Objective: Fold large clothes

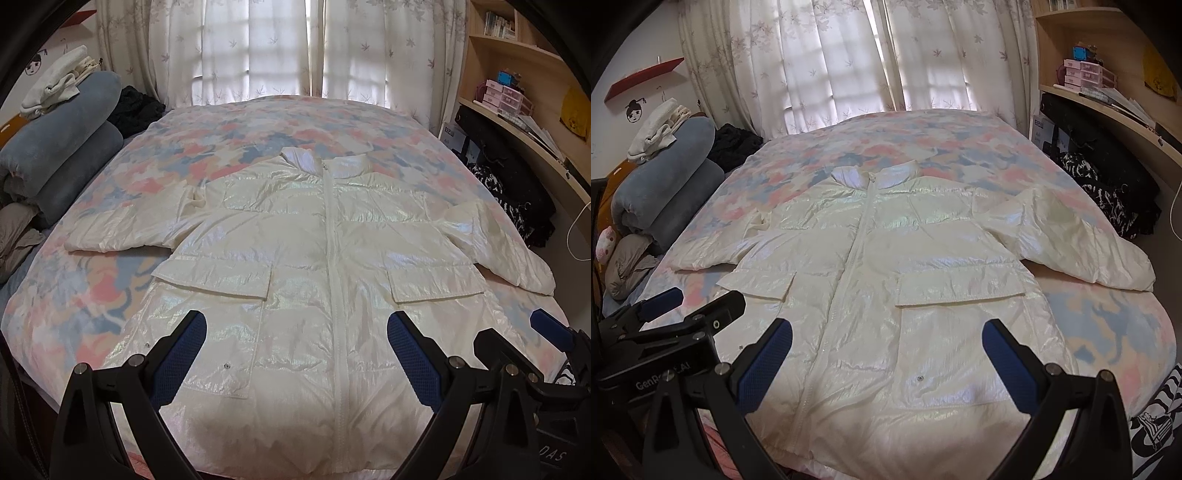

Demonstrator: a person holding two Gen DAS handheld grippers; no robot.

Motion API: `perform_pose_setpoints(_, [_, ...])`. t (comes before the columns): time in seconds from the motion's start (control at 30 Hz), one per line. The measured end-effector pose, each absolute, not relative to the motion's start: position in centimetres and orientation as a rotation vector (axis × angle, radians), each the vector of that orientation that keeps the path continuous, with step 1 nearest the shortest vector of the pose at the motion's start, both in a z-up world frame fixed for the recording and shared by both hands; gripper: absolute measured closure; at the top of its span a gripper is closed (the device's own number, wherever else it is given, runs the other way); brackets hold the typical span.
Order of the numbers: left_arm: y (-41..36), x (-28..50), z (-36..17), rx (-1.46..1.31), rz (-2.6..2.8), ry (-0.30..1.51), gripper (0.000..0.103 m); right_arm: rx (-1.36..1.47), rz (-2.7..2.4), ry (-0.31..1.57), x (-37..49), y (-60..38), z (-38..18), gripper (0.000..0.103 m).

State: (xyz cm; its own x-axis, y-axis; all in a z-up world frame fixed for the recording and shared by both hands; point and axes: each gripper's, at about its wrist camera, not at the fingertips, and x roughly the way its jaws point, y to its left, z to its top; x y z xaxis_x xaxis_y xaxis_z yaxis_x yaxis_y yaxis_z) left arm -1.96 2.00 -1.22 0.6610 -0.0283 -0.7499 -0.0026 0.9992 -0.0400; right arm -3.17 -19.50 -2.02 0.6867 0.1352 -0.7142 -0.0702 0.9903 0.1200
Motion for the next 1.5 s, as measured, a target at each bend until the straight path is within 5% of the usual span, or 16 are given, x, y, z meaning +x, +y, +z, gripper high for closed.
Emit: perform_pose_setpoints(1.5, [2.0,-1.7,-1.6,-0.038,-0.008,0.86,0.006,0.113,0.094,0.822,-2.8,-20.2,-3.0,0.0])
